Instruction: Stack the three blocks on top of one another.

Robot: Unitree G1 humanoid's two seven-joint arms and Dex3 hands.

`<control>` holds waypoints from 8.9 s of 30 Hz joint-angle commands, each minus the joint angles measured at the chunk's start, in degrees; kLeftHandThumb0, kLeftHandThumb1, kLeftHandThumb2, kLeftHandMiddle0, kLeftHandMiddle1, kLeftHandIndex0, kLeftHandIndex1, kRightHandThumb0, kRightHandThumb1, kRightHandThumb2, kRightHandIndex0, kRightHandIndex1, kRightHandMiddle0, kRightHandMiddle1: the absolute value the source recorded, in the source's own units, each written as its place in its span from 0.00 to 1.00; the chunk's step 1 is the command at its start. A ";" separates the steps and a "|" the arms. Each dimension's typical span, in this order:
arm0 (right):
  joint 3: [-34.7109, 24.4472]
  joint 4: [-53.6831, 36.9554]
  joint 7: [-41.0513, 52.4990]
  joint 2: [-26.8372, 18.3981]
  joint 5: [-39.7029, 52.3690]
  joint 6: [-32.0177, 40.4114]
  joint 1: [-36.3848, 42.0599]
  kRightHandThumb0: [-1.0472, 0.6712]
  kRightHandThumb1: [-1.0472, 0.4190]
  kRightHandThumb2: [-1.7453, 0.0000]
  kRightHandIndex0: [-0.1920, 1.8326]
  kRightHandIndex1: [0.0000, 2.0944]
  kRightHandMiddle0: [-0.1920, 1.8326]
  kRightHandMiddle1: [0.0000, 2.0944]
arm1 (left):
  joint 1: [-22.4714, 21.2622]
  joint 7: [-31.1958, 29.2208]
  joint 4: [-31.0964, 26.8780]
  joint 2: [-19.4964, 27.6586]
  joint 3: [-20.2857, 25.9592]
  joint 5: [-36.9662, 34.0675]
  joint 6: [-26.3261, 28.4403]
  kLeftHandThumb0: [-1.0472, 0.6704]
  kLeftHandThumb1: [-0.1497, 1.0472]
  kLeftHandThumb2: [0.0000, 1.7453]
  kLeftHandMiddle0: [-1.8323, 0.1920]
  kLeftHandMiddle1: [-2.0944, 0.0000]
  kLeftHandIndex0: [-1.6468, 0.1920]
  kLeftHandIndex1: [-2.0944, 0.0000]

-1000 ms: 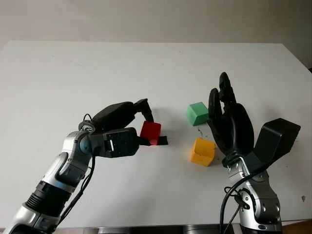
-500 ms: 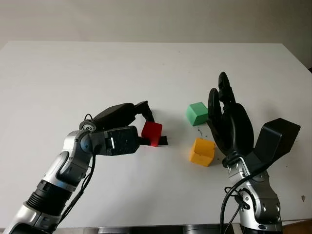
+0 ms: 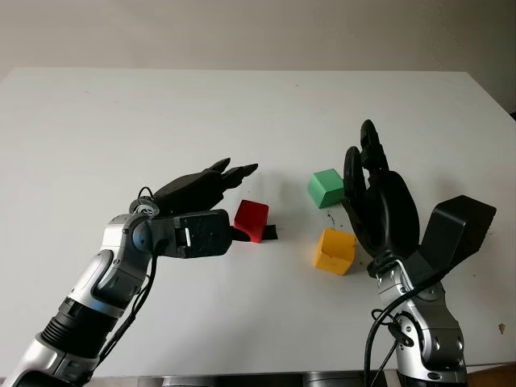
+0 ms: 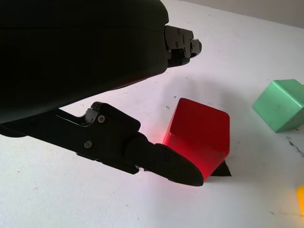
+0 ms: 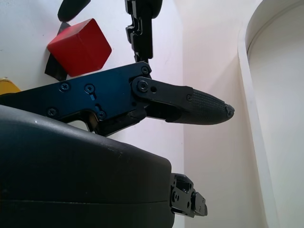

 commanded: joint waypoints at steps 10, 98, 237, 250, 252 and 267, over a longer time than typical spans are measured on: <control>-3.98 2.44 5.50 -8.92 -1.70 -4.40 -5.78 0.23 0.00 0.80 0.00 0.00 0.00 0.00 | 1.51 8.82 -3.67 -3.00 17.20 -17.26 -2.53 0.13 1.00 0.34 1.00 1.00 1.00 1.00; 14.13 37.08 5.27 -49.46 -57.78 -81.48 -24.93 0.39 0.11 0.97 0.18 0.04 0.42 0.12 | 11.87 22.42 2.41 -15.85 28.49 -40.50 -14.70 0.19 1.00 0.34 0.97 0.97 0.97 0.97; 35.82 57.32 32.97 -27.73 -50.89 -75.53 -65.57 0.22 0.11 0.97 0.00 0.00 0.07 0.04 | 14.92 25.73 -1.15 -18.12 25.57 -38.01 -14.04 0.14 1.00 0.34 0.97 0.97 0.97 0.97; 35.83 58.82 23.84 -27.84 -53.94 -76.71 -65.36 0.21 0.10 0.97 0.00 0.00 0.06 0.03 | 15.17 24.95 -1.47 -17.96 25.55 -38.17 -13.84 0.14 1.00 0.34 0.98 0.97 0.98 0.98; 36.14 59.14 21.40 -27.99 -55.66 -76.96 -65.52 0.21 0.10 0.97 0.00 0.00 0.05 0.03 | 15.25 25.04 -1.72 -18.02 25.56 -38.08 -13.60 0.14 1.00 0.34 0.97 0.97 0.97 0.97; 35.59 61.95 12.01 -31.49 -61.57 -77.39 -68.61 0.21 0.09 0.97 0.00 0.00 0.06 0.03 | 14.95 25.31 -1.37 -18.09 25.77 -38.03 -13.89 0.14 1.00 0.34 0.97 0.97 0.97 0.97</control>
